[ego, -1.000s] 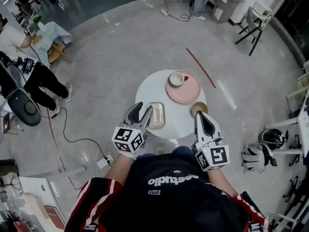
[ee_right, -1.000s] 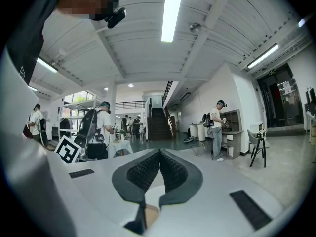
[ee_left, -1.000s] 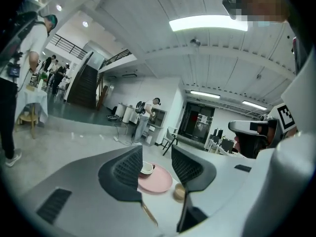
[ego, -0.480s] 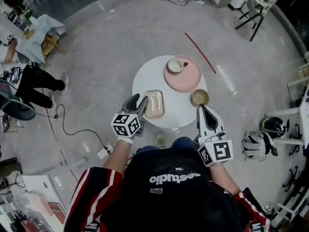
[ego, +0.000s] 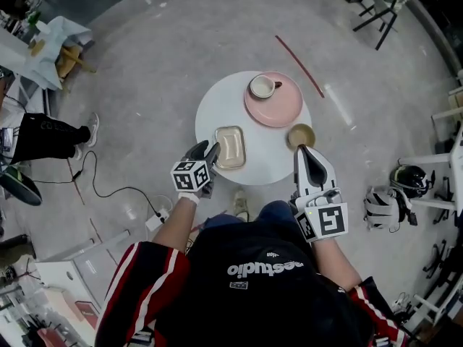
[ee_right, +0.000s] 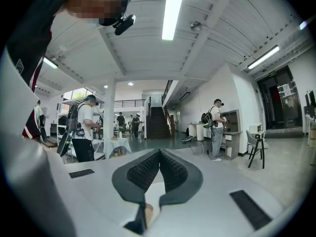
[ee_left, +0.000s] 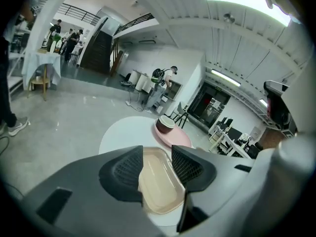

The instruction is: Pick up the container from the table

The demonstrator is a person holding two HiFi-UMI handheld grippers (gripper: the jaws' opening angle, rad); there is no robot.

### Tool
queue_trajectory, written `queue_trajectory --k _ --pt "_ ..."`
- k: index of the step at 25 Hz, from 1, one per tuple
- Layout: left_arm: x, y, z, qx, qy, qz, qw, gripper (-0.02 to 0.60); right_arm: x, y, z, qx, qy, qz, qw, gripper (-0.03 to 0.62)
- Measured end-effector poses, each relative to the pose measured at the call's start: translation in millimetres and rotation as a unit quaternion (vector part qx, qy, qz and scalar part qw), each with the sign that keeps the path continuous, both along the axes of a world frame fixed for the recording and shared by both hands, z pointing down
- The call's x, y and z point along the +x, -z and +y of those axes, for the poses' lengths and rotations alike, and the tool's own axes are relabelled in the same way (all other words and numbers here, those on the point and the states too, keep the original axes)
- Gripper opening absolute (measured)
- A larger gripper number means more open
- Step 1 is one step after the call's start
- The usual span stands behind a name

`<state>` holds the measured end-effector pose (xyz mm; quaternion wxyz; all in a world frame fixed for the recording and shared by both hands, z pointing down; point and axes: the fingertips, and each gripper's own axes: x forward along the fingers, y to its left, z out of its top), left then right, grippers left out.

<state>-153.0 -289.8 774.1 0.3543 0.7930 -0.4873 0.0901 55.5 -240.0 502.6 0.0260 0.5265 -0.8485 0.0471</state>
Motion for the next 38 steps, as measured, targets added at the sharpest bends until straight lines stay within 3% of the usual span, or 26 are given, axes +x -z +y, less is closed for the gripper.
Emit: queue_trajectory --k 9,13,28,38 --pt "-1.5 -62.3 -5.1 -0.079 0.016 0.028 0.9963 0.187 7.1 -30.8 -16.7 -0.002 -0.013 -0.01 1.0 0.017" --pt "-5.8 -80.4 -8.3 -0.116 0.032 0.064 0.9906 0.189 6.4 -31.8 -17.2 -0.002 -0.012 0.003 1.0 0.017" --pt "4.2 -92.9 -2.4 -0.143 0.018 0.094 0.9852 0.187 15.0 -44.5 -4.1 -0.023 -0.017 0.014 0.999 0.017" --pt "7.0 -91.4 1.1 -0.145 0.022 0.107 0.9835 0.104 15.7 -45.1 -2.9 -0.025 -0.013 0.014 1.0 0.017"
